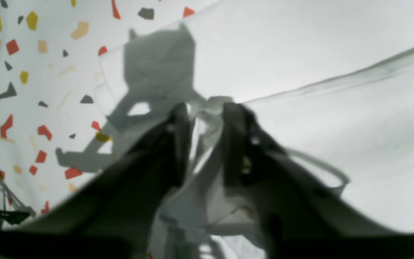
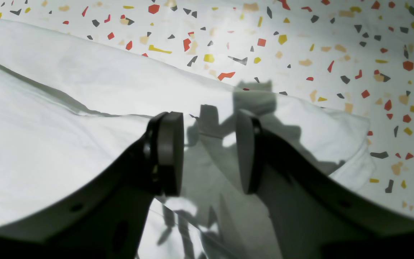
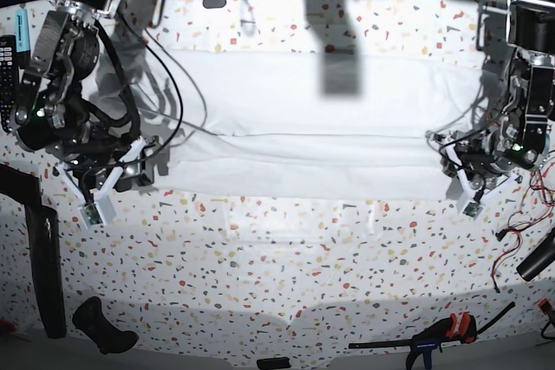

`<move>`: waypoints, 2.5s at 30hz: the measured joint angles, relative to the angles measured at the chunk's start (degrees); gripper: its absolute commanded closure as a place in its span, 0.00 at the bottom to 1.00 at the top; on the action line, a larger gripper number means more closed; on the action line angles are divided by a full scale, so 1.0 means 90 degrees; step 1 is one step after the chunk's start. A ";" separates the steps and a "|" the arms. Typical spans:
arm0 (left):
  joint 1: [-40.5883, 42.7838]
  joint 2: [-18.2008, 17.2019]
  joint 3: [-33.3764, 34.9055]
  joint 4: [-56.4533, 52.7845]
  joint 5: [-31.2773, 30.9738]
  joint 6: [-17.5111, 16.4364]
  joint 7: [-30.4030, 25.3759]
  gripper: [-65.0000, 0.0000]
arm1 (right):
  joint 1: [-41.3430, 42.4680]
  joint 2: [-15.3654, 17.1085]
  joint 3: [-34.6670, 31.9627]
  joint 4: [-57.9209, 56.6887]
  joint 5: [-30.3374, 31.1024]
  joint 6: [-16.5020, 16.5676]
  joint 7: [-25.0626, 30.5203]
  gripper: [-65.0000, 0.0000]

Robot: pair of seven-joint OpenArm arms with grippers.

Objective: Fold the T-shirt properly
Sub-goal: 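Hold the folded shirt edges with both grippers, then release the band end and lift the right gripper over the shirt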

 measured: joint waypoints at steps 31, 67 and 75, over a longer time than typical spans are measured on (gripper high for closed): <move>0.0862 -0.1086 0.0007 0.2696 -0.1192 0.0017 0.1229 1.00 | 0.0000 0.0000 0.0000 0.0000 -0.0015 0.0000 -0.0070 0.63; 0.1452 -0.1360 0.0007 0.2846 -0.0299 -0.0143 0.1239 1.00 | 0.0017 0.0986 0.0092 0.0000 0.0010 -0.0027 -0.0469 0.63; 0.2225 -0.1360 0.0005 0.2846 -0.0381 -0.0131 0.0474 1.00 | -0.0073 0.0950 0.0223 0.0000 0.0673 -0.0046 -0.0517 0.63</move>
